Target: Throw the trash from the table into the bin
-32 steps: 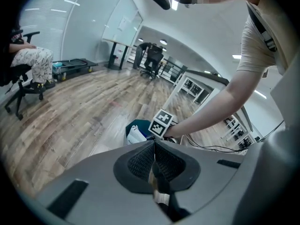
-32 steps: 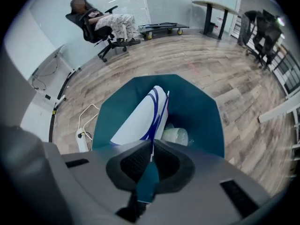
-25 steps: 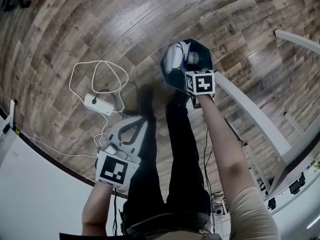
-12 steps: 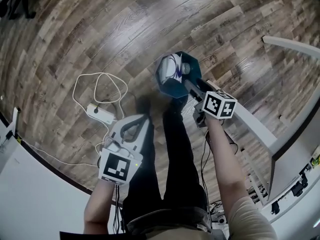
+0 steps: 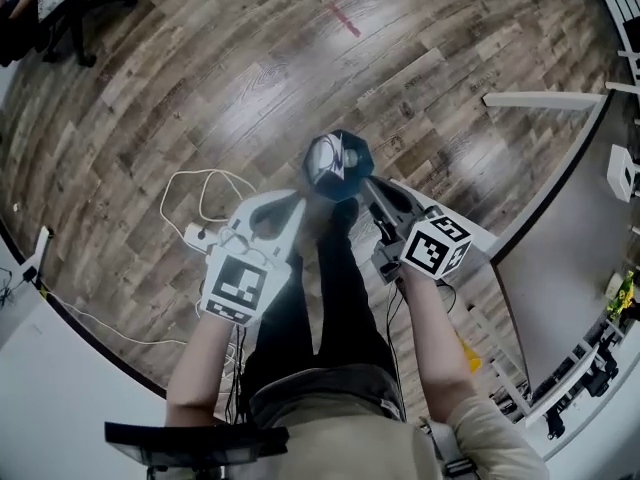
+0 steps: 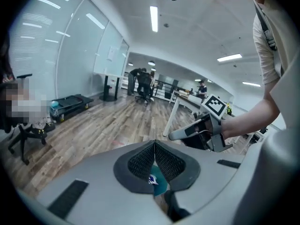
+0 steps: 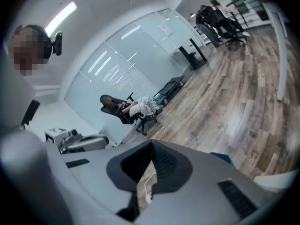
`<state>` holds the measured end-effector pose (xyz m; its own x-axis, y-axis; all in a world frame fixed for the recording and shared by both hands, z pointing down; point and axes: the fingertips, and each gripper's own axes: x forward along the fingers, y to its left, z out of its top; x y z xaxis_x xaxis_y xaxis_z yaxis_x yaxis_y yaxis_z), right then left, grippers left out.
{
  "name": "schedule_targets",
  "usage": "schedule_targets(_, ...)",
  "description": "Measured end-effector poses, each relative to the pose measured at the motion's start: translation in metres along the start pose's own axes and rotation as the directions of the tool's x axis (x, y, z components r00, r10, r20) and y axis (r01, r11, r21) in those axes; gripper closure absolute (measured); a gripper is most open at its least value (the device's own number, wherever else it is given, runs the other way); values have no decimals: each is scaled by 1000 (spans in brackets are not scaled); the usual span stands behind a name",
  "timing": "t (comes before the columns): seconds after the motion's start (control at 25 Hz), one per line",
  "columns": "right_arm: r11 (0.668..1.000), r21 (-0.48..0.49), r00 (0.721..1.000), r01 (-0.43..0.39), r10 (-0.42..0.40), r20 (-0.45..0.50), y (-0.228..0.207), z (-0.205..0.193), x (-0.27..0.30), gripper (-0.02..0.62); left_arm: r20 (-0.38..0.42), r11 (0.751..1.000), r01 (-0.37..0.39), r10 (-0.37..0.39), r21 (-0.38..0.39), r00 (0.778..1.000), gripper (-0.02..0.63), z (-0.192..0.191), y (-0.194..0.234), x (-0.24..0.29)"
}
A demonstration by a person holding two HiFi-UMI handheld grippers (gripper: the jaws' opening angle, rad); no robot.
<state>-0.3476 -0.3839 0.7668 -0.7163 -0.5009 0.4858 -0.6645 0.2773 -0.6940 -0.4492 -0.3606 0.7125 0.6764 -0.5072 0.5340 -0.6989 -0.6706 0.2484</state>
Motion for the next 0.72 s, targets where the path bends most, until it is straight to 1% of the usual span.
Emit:
schedule_targets(0.08,997,-79,1000,11,-12,-17,26,11,-17,580,35,1000,-1,1,12,999,592,29,-8,-11)
schedule_targets(0.12,995,-97,1000,3,-4,-11,40,18,-27,580,51,1000,6,-7,15,999,592,42,-14,-16)
schedule_targets(0.16,994,-106,1000,-16,16,4,56,26,-38,580,65,1000,17,-18,18,998,592,54,-20,-22)
schedule_targets(0.24,988,-130,996,-78,83,29,95,38,-53,580,70,999,40,-42,37,997,592,70,-31,-39)
schedule_targets(0.28,983,-151,993,-107,113,30,116,39,-59,580,62,998,43,-46,52,997,592,73,-34,-50)
schedule_targets(0.36,971,-196,989,-140,148,27,150,41,-73,580,50,996,32,-36,77,998,592,80,-36,-73)
schedule_targets(0.56,959,-239,980,-151,176,89,205,57,-128,580,75,994,14,-22,104,997,592,109,-54,-113)
schedule_targets(0.64,956,-250,974,-153,188,125,224,63,-149,580,100,993,20,-31,117,994,592,124,-64,-124)
schedule_targets(0.72,954,-262,968,-148,194,161,243,67,-167,580,126,990,40,-58,138,990,592,141,-77,-134)
